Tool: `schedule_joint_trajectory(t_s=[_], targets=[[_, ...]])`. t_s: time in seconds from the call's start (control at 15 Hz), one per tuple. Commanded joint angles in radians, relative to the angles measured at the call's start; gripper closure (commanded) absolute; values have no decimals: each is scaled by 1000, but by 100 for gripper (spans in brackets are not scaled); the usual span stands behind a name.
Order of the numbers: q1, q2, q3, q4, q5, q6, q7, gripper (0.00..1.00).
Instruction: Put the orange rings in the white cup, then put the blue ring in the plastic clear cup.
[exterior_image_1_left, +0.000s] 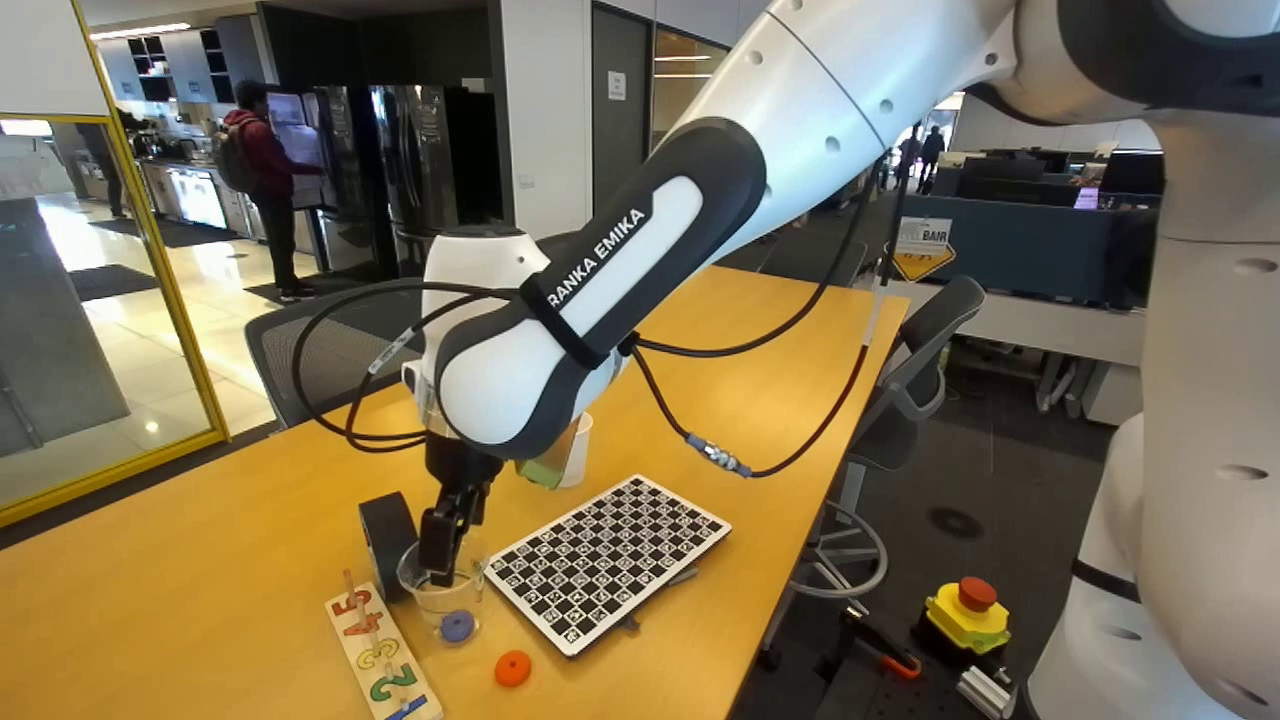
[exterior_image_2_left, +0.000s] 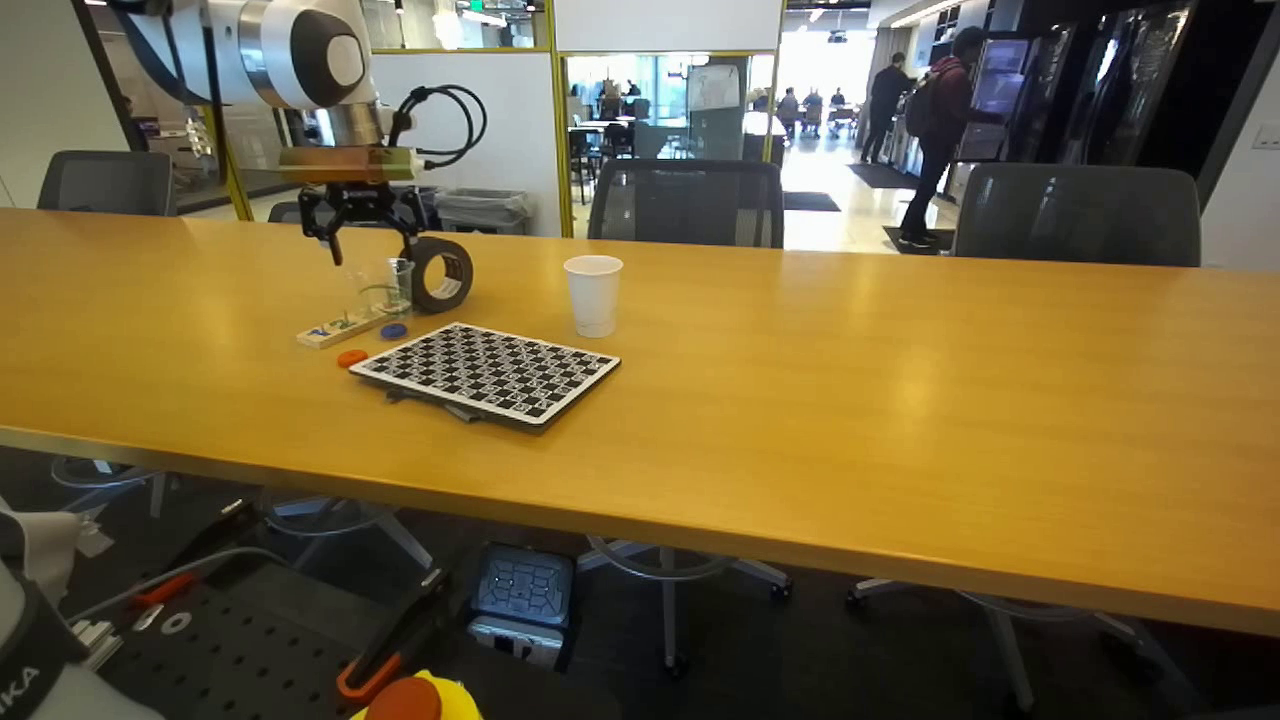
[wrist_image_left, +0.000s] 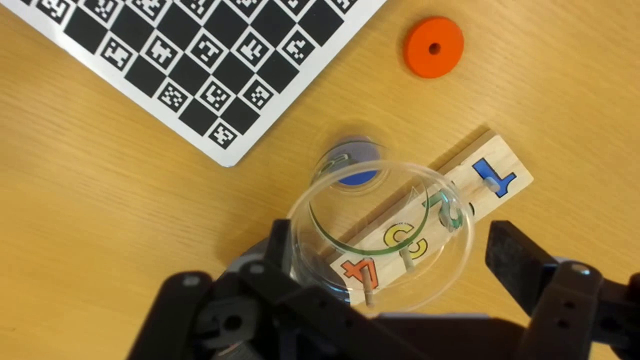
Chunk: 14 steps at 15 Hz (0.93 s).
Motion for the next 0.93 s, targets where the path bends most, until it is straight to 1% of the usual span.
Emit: schedule_joint_trajectory(t_s=[0.0,0.2,0.33,0.53,0.87], targets=[[30,-78,-20,-81,-61,30,159,0],[45,-120,-27,-142,-107,53,299,0],[49,-128,-25,-164,-126,48,359,0],[49,-124,-18,-183,-144,33,354,0],[40,-95,-8,-191,-123,18,263,0]])
